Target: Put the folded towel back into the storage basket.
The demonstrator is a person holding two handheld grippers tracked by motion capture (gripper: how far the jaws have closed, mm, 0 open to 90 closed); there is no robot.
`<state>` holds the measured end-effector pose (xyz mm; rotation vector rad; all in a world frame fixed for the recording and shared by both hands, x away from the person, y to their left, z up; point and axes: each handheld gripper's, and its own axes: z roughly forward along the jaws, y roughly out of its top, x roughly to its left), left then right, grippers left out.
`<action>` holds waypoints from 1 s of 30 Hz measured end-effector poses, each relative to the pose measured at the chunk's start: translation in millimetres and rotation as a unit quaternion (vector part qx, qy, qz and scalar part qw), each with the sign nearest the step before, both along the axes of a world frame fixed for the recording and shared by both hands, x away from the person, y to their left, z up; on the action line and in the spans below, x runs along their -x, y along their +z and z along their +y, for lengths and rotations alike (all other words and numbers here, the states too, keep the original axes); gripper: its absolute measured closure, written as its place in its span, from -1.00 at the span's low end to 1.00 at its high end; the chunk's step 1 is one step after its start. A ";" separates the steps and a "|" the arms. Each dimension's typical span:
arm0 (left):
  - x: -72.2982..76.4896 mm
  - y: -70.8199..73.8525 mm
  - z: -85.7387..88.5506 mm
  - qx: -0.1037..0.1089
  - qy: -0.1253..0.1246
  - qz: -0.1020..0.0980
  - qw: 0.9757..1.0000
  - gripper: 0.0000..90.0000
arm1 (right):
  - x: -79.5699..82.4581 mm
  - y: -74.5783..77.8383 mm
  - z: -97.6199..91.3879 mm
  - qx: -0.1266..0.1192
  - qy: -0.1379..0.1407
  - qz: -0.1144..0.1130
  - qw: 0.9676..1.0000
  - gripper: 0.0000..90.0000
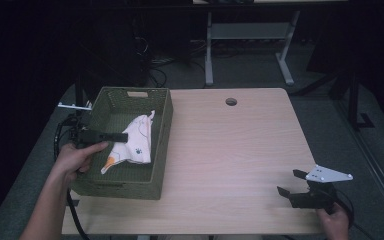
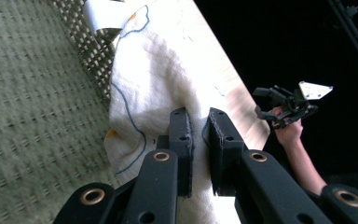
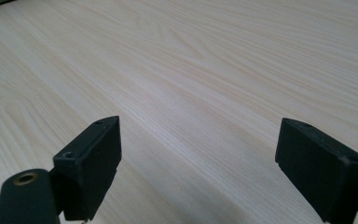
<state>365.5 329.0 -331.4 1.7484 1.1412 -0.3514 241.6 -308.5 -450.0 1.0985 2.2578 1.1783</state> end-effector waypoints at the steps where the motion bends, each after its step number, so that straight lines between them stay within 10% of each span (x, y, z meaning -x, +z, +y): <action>1: -1.3 -1.5 1.7 -0.003 -0.002 0.001 1.000 0.83 | -0.1 -0.1 0.3 0.001 0.000 0.000 1.000 -0.70; 18: -24.9 -26.2 3.9 -0.083 -0.017 0.016 0.996 0.82 | -2.3 -2.2 3.6 0.006 -0.003 0.005 1.000 -0.70; 22: -31.1 -28.2 -0.3 -0.130 -0.034 -0.005 0.991 0.82 | -2.3 -2.3 4.0 0.008 -0.004 0.007 1.000 -0.70; 26: -38.1 -26.8 -4.5 -0.220 -0.004 -0.050 0.974 0.47 | -3.3 -3.5 4.0 0.007 -0.004 0.007 1.000 -0.70; 30: -40.8 -29.8 -3.4 -0.217 0.008 -0.043 0.975 0.39 | -3.4 -4.0 4.7 0.012 -0.002 0.010 1.000 -0.70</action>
